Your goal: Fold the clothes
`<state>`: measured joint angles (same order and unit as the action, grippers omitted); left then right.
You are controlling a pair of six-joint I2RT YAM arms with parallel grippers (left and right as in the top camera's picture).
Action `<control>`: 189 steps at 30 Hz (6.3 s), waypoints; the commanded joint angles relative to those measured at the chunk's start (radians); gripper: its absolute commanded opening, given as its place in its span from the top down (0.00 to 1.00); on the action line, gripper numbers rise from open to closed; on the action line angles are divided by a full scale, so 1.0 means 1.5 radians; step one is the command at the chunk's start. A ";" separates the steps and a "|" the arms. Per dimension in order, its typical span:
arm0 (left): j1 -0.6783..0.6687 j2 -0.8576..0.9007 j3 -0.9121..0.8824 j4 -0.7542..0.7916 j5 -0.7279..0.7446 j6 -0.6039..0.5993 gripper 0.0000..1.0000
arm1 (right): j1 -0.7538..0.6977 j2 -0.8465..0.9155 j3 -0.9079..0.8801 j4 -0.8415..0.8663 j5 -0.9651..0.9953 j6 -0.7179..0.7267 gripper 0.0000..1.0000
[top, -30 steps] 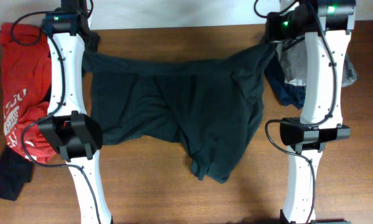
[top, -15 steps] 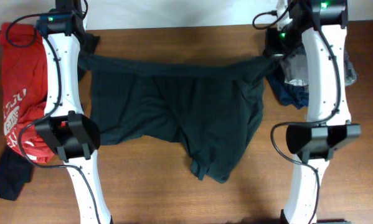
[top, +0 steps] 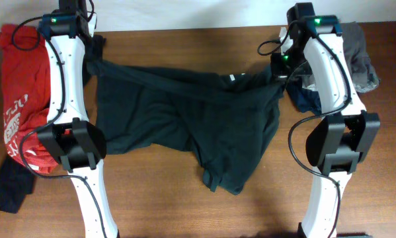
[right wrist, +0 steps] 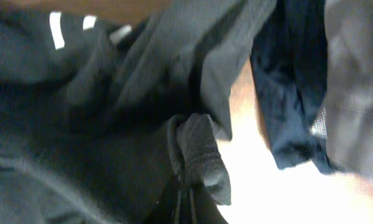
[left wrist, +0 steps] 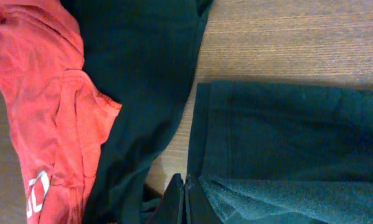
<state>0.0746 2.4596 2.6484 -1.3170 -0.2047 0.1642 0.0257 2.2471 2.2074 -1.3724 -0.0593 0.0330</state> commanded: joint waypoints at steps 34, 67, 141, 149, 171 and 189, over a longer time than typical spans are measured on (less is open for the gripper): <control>0.006 0.085 0.060 -0.057 -0.017 -0.017 0.08 | -0.053 -0.006 -0.083 0.001 -0.021 -0.012 0.48; 0.005 -0.414 -0.048 -0.247 0.097 -0.136 0.01 | -0.055 -0.510 -0.192 -0.207 -0.071 0.060 0.18; -0.012 -0.342 -0.922 0.258 -0.016 -0.301 0.99 | 0.257 -0.516 -0.904 0.306 -0.157 0.324 0.37; -0.012 -0.342 -0.922 0.272 -0.016 -0.301 0.99 | 0.286 -0.516 -0.991 0.396 -0.135 0.385 0.41; -0.012 -0.342 -0.904 0.264 -0.014 -0.301 0.99 | 0.241 -0.434 -1.010 0.480 -0.154 0.327 0.96; -0.012 -0.389 -0.835 0.139 -0.056 -0.234 0.99 | 0.043 -0.595 -0.761 0.103 -0.052 0.167 0.96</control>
<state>0.0574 1.9331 1.3830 -1.0966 -0.2531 -0.2199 0.1032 1.3678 0.9859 -1.2034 -0.2352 0.3172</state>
